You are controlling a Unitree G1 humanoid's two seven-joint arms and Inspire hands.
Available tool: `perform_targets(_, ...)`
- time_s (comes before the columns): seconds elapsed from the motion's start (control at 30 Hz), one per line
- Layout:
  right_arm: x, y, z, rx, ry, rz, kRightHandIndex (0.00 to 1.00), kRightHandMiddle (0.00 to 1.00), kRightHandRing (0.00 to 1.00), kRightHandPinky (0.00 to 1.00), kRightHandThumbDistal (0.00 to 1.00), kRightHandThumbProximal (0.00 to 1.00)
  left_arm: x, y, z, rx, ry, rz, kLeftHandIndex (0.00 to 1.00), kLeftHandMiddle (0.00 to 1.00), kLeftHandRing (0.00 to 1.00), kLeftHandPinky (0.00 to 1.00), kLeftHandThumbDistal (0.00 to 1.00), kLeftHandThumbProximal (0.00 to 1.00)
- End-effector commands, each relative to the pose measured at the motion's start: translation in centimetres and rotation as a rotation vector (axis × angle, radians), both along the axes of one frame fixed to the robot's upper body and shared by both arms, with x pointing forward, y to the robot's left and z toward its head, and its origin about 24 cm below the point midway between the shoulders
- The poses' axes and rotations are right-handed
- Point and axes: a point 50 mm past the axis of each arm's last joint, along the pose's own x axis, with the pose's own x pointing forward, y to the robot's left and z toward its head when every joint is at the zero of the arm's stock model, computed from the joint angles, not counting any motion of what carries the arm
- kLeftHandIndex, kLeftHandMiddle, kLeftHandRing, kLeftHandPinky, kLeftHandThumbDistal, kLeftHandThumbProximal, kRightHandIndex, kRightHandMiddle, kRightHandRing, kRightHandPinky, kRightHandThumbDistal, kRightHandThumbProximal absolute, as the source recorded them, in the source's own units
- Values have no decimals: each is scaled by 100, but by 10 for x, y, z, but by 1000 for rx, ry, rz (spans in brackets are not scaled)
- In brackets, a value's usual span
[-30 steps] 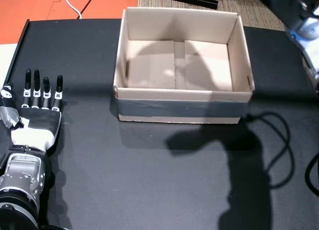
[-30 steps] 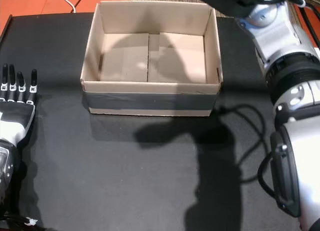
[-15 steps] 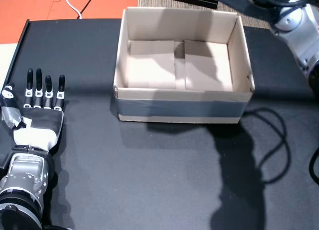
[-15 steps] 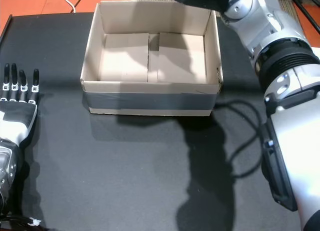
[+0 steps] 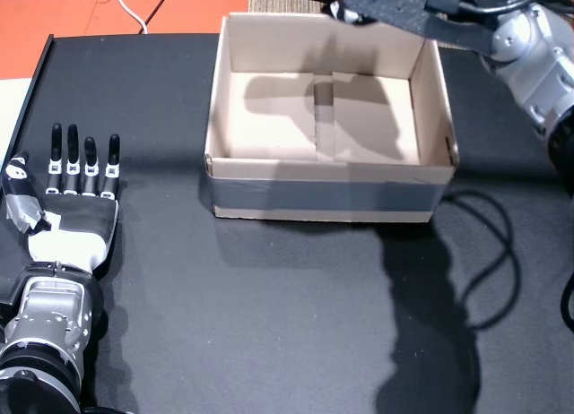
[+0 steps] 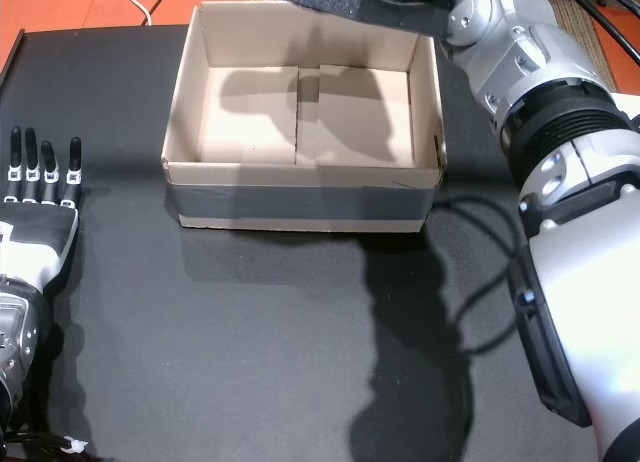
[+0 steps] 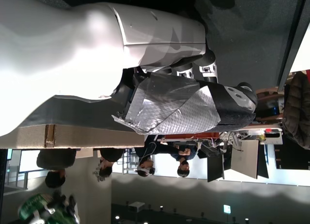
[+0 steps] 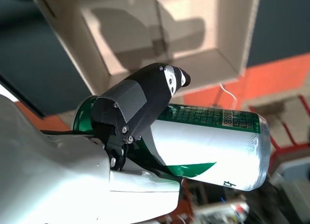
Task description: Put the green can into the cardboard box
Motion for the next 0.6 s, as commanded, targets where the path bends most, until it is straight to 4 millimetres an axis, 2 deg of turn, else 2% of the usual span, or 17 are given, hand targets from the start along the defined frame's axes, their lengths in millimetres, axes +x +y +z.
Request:
perform_targets(0.0,1,-8,2,-31,11,-22,39,33,37,40,49,17,-12,-5,-19,-16,82,-15,58,34,44,64,56,79)
perform_targets(0.07,1,-10,-3,-68,40,-34,61,50,49,40,55,22,-12,-5,-19,-19,84,-14,58,33,43,63,56,77)
perform_targets(0.1,0,-11,-6,-87,57,-37,58,50,51,43,57,23,-12,-5,-19,-20,85,-13,58,35,44,63,56,76)
perform_targets(0.13,0,-12,-8,-99,77,-39,53,49,53,48,63,26,-12,-5,-18,-19,87,-12,58,35,43,64,55,77)
perform_targets(0.17,0,-13,-11,-100,110,-44,51,49,55,53,61,26,-11,-5,-18,-18,92,-11,58,36,44,64,52,79)
perform_targets(0.2,0,-14,-13,-92,143,-46,44,42,50,53,59,25,-11,-5,-18,-17,94,-10,58,36,45,65,52,80)
perform_targets(0.23,-1,-14,-15,-85,175,-52,42,41,49,51,59,25,-11,-6,-18,-17,92,-11,59,36,45,64,53,81)
perform_targets(0.3,-1,-16,-19,-105,211,-61,46,45,52,52,54,28,-11,-7,-18,-20,90,-10,58,36,46,63,54,80)
perform_targets(0.37,-2,-16,-21,-117,237,-64,46,44,53,55,54,28,-11,-7,-18,-25,95,-8,58,35,46,61,55,78)
perform_targets(0.47,-2,-17,-25,-142,249,-63,48,44,52,56,59,31,-12,-9,-19,-36,70,-6,61,37,51,74,57,74)
perform_targets(0.53,-3,-17,-29,-154,249,-63,46,42,50,55,60,32,-12,-9,-19,-31,56,-10,62,39,53,77,58,74)
perform_targets(0.57,-3,-17,-31,-153,254,-64,45,41,49,56,62,33,-13,-10,-19,-25,54,-13,61,38,52,75,58,75)
